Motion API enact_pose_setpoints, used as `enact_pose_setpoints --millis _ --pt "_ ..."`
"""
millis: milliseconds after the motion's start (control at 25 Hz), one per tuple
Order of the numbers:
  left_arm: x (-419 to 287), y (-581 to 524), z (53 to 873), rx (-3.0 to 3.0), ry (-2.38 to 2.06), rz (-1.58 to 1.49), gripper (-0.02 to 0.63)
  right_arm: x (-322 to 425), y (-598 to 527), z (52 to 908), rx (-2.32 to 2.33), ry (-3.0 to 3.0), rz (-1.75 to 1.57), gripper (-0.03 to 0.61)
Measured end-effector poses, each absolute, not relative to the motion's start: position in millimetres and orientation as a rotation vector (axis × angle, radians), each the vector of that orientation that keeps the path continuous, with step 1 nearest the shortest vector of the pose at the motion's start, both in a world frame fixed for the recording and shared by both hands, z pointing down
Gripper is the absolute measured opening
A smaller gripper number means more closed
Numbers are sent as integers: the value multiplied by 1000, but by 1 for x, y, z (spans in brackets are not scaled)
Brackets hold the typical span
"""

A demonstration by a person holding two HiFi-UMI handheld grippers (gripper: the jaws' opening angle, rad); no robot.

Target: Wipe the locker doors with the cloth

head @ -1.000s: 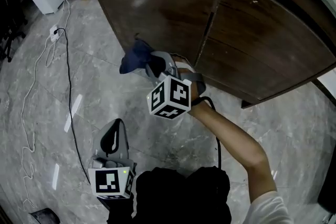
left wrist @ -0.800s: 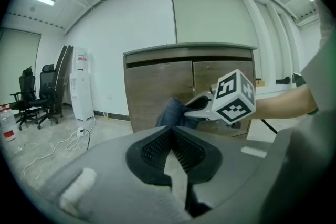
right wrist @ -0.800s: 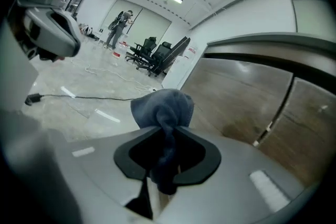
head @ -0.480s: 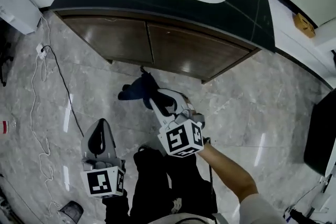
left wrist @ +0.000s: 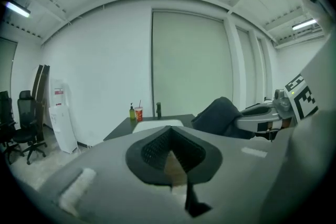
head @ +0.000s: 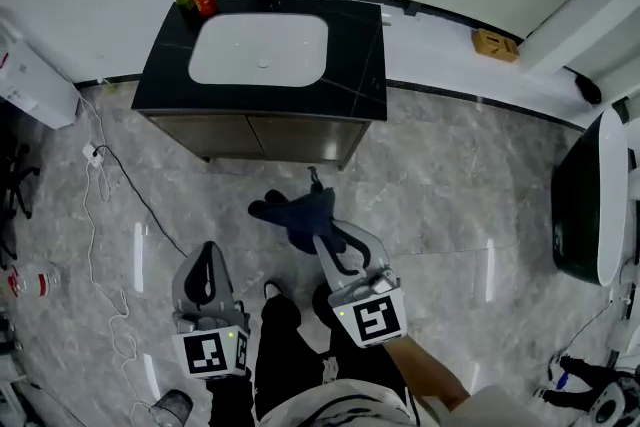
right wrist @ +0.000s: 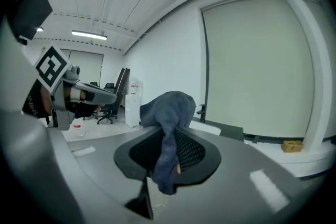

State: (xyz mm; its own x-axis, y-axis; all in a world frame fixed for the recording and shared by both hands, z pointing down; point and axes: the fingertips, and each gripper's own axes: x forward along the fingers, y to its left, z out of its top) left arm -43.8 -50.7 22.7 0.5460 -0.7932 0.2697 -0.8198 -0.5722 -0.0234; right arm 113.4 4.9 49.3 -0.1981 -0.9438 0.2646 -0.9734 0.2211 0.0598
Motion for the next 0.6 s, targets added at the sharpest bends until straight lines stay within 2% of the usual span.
enact_pose_setpoints --millis 240,600 --pt "-55 -4 -66 2787 -1317 283 2 114 68 -42 2035 -2174 185 72" --pt "-94 78 -114 2917 -1059 271 2 64 153 -98 2262 -2067 188 72"
